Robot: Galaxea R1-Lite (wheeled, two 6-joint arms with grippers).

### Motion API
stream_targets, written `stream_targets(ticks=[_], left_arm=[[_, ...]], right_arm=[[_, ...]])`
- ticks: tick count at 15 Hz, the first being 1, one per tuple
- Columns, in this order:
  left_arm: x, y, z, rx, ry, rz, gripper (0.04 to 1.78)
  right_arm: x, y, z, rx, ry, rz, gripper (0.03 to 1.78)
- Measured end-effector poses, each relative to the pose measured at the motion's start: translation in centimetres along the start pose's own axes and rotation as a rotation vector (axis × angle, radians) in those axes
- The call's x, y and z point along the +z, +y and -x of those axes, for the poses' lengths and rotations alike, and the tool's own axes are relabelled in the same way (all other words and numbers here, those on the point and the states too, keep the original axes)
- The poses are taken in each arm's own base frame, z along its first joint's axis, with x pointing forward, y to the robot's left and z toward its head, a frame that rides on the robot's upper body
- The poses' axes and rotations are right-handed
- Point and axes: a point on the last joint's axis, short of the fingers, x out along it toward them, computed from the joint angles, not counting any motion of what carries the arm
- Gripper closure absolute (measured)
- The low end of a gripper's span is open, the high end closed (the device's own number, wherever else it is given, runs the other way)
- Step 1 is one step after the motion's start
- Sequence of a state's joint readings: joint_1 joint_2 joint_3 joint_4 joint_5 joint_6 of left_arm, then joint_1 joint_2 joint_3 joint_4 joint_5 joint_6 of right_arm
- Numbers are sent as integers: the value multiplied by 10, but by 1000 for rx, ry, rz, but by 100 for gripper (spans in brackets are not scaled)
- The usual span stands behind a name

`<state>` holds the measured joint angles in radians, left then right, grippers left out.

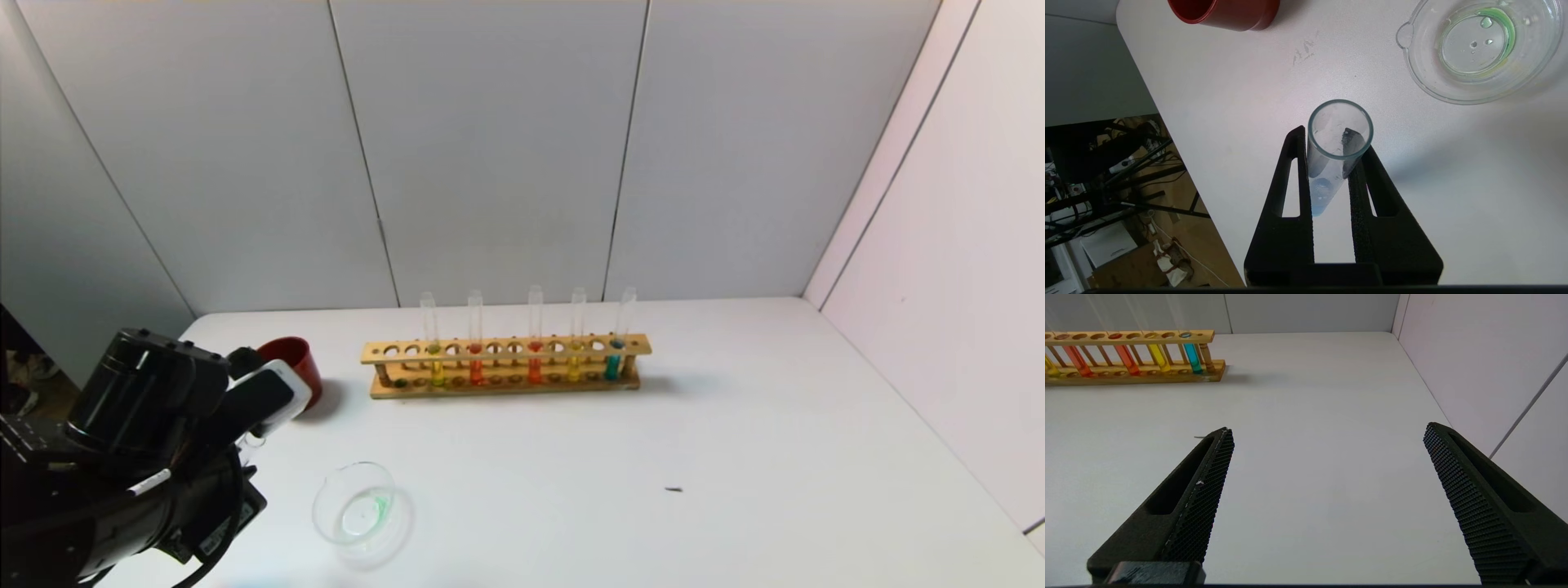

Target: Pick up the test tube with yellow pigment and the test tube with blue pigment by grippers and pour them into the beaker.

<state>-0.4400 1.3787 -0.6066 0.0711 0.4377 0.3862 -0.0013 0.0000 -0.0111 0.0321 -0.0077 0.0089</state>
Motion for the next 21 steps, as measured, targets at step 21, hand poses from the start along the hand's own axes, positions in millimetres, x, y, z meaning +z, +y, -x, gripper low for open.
stream_targets(ticks=[21], left_arm=[[32,-49,-58,-65,352,-349,151]], right_arm=[[0,0,0,0,0,0,11]])
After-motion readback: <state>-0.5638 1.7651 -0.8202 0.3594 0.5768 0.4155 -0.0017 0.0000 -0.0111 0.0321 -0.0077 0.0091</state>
